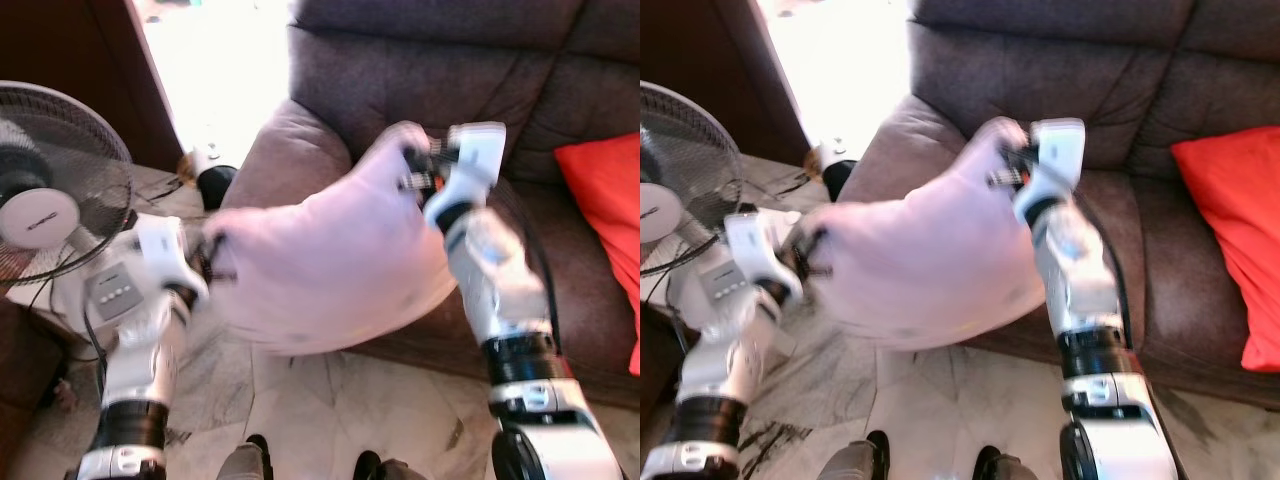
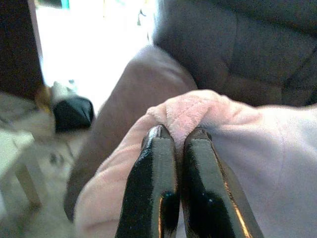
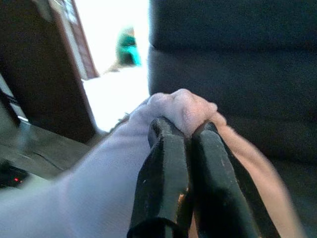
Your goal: Move the pillow to the sofa from floor
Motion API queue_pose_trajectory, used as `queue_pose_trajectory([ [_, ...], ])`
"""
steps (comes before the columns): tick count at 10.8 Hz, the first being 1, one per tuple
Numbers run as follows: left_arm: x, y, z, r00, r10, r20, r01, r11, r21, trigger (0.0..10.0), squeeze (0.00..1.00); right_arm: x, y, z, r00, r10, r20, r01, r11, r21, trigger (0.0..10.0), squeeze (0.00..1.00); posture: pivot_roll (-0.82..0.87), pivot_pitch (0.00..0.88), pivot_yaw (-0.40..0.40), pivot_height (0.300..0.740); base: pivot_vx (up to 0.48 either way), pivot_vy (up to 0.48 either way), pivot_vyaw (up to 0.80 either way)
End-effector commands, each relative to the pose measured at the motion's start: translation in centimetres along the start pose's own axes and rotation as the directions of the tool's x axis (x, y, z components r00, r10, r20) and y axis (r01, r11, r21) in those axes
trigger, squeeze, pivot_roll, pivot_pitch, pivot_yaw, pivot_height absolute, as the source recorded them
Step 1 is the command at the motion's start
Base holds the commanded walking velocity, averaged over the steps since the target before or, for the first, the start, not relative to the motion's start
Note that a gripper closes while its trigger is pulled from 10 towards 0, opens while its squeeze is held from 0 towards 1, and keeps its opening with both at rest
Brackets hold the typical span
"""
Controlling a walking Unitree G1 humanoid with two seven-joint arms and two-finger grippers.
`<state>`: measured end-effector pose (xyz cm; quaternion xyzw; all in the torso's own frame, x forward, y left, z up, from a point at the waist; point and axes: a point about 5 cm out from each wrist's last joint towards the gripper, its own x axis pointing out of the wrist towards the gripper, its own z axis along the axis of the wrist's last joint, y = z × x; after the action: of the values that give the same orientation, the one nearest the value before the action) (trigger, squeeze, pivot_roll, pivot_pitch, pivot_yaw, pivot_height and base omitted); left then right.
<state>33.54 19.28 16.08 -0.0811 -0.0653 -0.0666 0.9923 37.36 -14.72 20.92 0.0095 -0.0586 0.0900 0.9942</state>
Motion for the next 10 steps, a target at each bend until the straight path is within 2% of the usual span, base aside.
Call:
queue_pose_trajectory([
  [1,0.3,0.1,3.1,0.991,0.011,0.137,-0.022,0.997,0.078,10.0,0.0,-0.1,-0.2,0.5,0.998,-0.029,0.047,0.032,0.998,-0.054,10.0,0.0,0.18,0.147,-0.011,0.74,0.0,0.0,0.0],
  [2,0.5,-1.1,3.9,0.985,-0.027,0.17,0.002,0.989,0.145,10.0,0.0,-0.7,-0.3,-0.6,0.998,-0.059,0.032,0.059,0.998,-0.008,10.0,0.0,0.18,0.148,-0.006,0.74,0.0,0.0,0.0],
  [3,0.5,-1.6,3.8,0.984,-0.042,0.171,0.014,0.986,0.164,10.0,0.0,-0.9,-0.1,-0.7,0.997,-0.062,0.041,0.062,0.998,0.003,10.0,0.0,0.17,0.148,-0.004,0.74,0.0,0.0,0.0],
  [4,0.5,-2.1,3.9,0.981,-0.045,0.188,0.017,0.989,0.148,10.0,0.0,-0.9,0.4,-0.6,0.996,-0.06,0.058,0.059,0.998,0.028,10.0,0.0,0.17,0.147,-0.004,0.74,0.0,0.0,0.0],
  [5,0.5,-2.5,4.1,0.978,-0.049,0.203,0.02,0.989,0.147,10.0,0.0,-0.7,0.5,-0.5,0.995,-0.071,0.067,0.07,0.997,0.018,10.0,0.0,0.18,0.148,-0.004,0.74,0.0,0.0,0.0],
  [7,0.5,-2.7,4.0,0.978,-0.057,0.201,0.023,0.986,0.168,10.0,0.0,-0.3,0.1,-0.4,0.991,-0.117,0.067,0.115,0.993,0.036,10.0,0.0,0.18,0.147,-0.009,0.74,0.0,-0.124,0.0],
  [9,0.5,-2.6,3.5,0.982,-0.05,0.182,0.02,0.986,0.164,10.0,0.0,-0.1,0.2,-0.1,0.991,-0.106,0.076,0.103,0.994,0.046,10.0,0.0,0.18,0.147,-0.011,0.74,0.0,-0.246,-0.7],
  [10,0.4,-2.7,3.4,0.982,-0.055,0.179,0.026,0.986,0.163,10.0,0.0,-0.2,0.4,0.0,0.991,-0.092,0.102,0.087,0.995,0.047,10.0,0.0,0.18,0.147,-0.012,0.74,0.0,-0.247,0.0],
])
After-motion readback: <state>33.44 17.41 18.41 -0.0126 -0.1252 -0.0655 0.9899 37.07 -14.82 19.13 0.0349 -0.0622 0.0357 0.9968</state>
